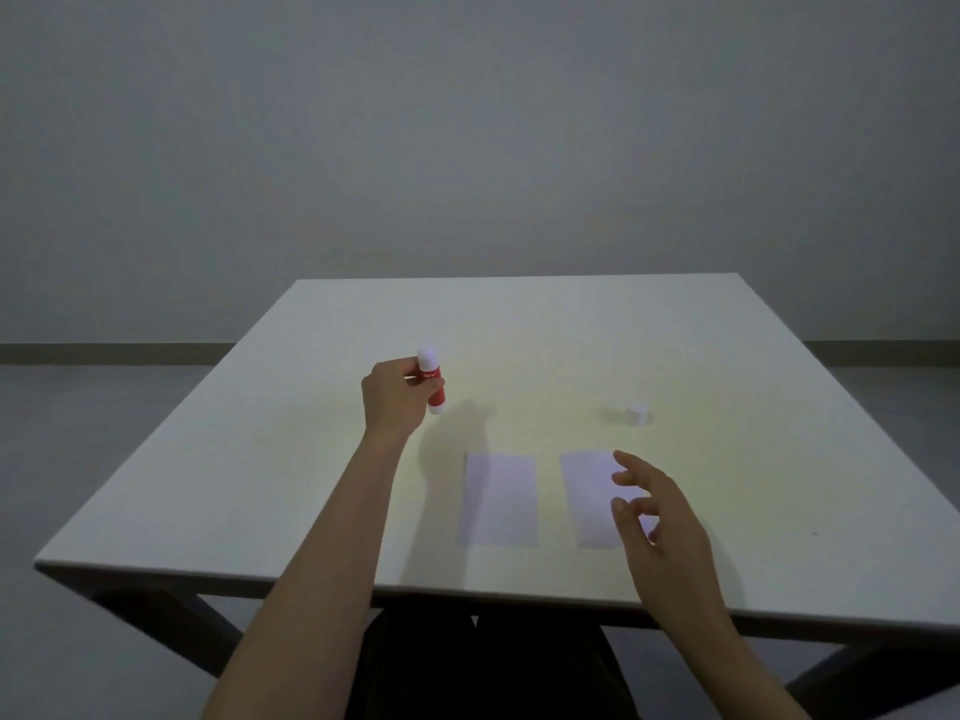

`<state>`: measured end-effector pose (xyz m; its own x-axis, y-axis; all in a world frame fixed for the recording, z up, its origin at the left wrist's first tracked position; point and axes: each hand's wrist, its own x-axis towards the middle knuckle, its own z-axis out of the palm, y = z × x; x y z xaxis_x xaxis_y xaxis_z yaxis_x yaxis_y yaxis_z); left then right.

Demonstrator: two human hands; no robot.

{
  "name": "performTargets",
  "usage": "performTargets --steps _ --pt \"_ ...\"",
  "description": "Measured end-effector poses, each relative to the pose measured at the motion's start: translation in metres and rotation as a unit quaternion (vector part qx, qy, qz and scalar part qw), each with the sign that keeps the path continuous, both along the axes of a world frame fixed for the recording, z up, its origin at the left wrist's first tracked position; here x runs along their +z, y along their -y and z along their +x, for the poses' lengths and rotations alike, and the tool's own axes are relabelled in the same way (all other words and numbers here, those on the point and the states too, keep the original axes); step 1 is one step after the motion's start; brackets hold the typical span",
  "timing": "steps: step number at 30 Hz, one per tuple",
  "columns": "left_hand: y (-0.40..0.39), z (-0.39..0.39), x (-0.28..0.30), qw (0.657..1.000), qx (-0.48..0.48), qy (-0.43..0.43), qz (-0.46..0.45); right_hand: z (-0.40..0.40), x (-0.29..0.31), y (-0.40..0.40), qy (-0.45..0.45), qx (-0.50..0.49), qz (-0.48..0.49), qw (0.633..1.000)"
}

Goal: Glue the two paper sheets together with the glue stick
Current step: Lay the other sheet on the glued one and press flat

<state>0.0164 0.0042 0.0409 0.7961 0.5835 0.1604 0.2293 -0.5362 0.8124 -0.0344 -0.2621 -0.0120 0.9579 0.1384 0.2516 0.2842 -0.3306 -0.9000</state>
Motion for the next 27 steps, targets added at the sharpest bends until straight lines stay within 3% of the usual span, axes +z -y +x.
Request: performTargets --steps 11,15,23,27 --pt "-0.002 -0.003 -0.025 1.000 0.020 -0.008 -0.020 -0.004 -0.006 0.001 -0.005 0.008 -0.011 1.000" --pt "-0.002 -0.003 -0.029 1.000 0.023 -0.002 -0.015 -0.006 -0.002 -0.001 0.041 0.016 -0.103 0.994" --pt "0.001 -0.001 -0.033 0.999 0.032 0.009 -0.037 -0.014 0.010 -0.059 0.250 0.072 -0.347 0.901" --pt "0.002 -0.002 -0.034 0.999 0.031 0.013 -0.038 -0.014 0.005 -0.088 0.276 0.093 -0.442 0.849"
